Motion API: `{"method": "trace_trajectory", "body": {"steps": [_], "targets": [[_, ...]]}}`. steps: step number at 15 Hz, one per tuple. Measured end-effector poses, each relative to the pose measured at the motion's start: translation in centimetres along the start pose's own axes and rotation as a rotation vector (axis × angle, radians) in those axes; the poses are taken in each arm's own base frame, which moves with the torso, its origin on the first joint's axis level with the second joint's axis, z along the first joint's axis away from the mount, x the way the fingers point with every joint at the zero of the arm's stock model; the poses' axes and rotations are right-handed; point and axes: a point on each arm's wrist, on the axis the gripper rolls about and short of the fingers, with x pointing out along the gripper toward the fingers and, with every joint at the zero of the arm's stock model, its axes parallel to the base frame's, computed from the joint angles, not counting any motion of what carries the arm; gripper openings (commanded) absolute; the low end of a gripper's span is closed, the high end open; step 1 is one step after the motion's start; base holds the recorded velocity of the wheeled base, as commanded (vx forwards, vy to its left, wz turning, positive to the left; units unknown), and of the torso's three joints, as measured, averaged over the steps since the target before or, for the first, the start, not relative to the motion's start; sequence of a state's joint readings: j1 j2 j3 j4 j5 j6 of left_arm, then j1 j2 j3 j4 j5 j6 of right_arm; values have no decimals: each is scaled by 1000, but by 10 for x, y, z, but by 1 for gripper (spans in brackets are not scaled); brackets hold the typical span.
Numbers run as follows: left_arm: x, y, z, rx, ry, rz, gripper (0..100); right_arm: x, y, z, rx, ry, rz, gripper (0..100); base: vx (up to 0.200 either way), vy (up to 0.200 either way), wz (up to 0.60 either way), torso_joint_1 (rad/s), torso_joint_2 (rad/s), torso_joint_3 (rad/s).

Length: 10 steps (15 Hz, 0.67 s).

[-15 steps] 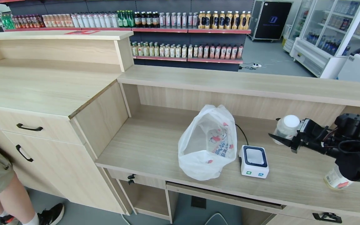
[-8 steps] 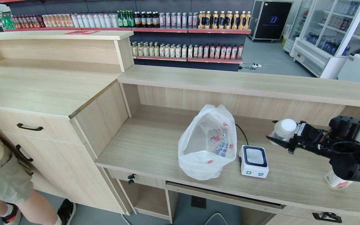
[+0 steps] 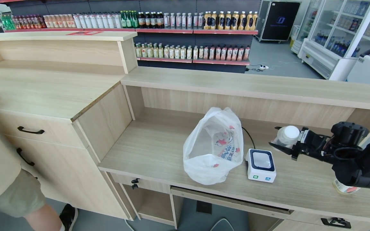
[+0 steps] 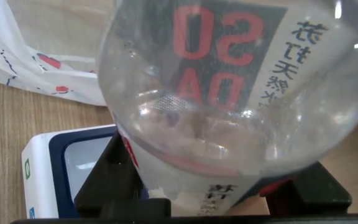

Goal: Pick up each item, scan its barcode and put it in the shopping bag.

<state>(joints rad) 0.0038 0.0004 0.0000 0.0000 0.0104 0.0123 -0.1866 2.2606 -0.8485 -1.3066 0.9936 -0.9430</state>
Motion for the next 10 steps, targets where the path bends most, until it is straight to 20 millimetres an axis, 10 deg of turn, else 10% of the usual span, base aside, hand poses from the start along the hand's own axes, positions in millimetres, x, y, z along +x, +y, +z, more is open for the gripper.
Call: {"method": "trace_trajectory", "body": {"steps": [10], "targets": [[0, 0, 0, 0, 0, 1, 100, 13, 6, -7, 4, -25, 26, 0, 0, 0, 0, 0, 0, 0]]}}
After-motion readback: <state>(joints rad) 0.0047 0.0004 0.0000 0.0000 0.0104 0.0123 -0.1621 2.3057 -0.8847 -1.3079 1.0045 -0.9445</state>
